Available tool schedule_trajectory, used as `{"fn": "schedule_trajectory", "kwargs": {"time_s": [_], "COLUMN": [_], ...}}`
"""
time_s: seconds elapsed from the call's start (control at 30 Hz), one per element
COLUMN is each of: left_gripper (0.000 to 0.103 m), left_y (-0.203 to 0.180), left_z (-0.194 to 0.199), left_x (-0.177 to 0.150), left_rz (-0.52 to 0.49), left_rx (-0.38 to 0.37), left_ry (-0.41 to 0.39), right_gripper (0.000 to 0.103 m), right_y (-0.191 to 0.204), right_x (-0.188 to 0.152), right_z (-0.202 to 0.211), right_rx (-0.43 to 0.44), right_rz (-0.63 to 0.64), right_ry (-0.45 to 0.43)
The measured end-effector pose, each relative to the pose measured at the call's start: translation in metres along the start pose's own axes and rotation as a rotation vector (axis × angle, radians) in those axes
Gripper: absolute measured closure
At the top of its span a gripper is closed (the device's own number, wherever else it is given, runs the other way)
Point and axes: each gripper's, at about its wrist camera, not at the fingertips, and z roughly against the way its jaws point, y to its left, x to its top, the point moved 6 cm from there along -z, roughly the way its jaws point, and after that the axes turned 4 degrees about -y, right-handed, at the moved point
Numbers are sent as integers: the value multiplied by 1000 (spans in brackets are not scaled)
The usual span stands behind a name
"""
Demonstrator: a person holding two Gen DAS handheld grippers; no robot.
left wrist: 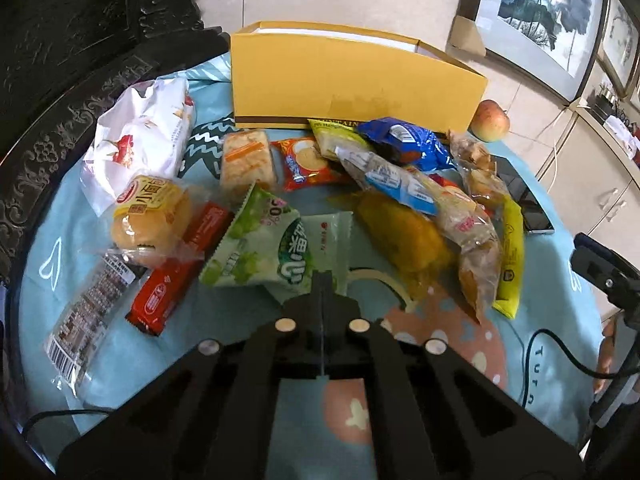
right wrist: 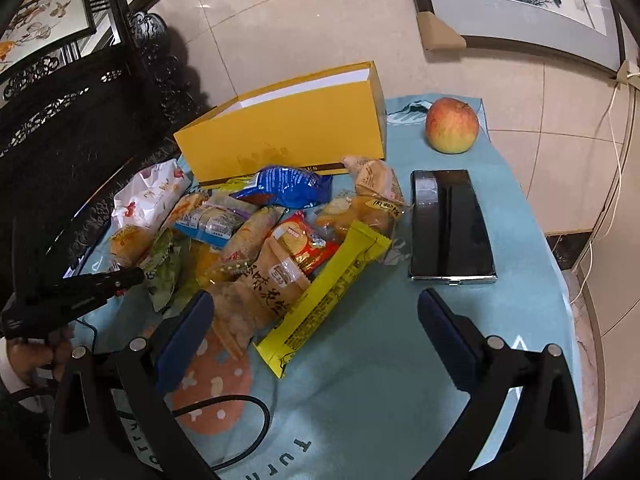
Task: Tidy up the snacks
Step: 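Grasp the green printed snack bag with the left gripper, then grasp the blue-and-white bag with the right gripper while the left holds the green bag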
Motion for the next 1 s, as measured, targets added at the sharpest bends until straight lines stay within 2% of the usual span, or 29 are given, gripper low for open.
{"fn": "schedule_trajectory", "kwargs": {"time_s": [0.1,0.13,0.17,0.2,0.23,0.27,0.33,0.37,0.47,0.53,0.63,0.7,0.77,0.83,0.93,1.0], "left_gripper": [103,92,74,62,43,37,34,27,26,26,26,42,59,67,71,71], "left_y": [6,8,10,10,10,8,2,-1,0,3,4,8,14,20,26,20], "left_z": [-5,-7,-11,-13,-13,-14,-17,-23,-43,-54,-63,-68,-65,-56,-34,-16], "left_x": [1,2,3,5,7,11,14,14,12,11,12,11,11,12,11,9], "left_rz": [41,69,103,122,131,129,110,98,69,24,-28,-79,-77,-58,-27,-30], "left_rx": [-4,-9,-21,-13,4,19,18,27,72,135,178,226,210,165,149,111], "left_ry": [6,10,15,7,-7,-28,-27,-15,22,14,12,19,12,12,-10,-43], "right_gripper": [1,1,1,1,1,1,1,1,1,1,1,1,1,1,1,1], "right_y": [6,9,10,13,14,15,16,15,12,11,10,9,8,8,7,7], "right_x": [1,1,0,0,-1,-2,-2,-2,-3,-5,-6,-6,-6,-6,-5,-5], "right_z": [0,0,0,-1,-1,-1,-3,-3,-7,-10,-12,-13,-14,-12,-9,-8], "right_rx": [10,14,16,18,21,24,26,27,36,44,47,48,50,47,33,17], "right_rz": [3,7,12,18,23,27,32,30,13,5,4,0,-3,1,16,35], "right_ry": [-1,-2,-3,-2,1,2,5,6,10,18,21,27,34,34,31,29]}}
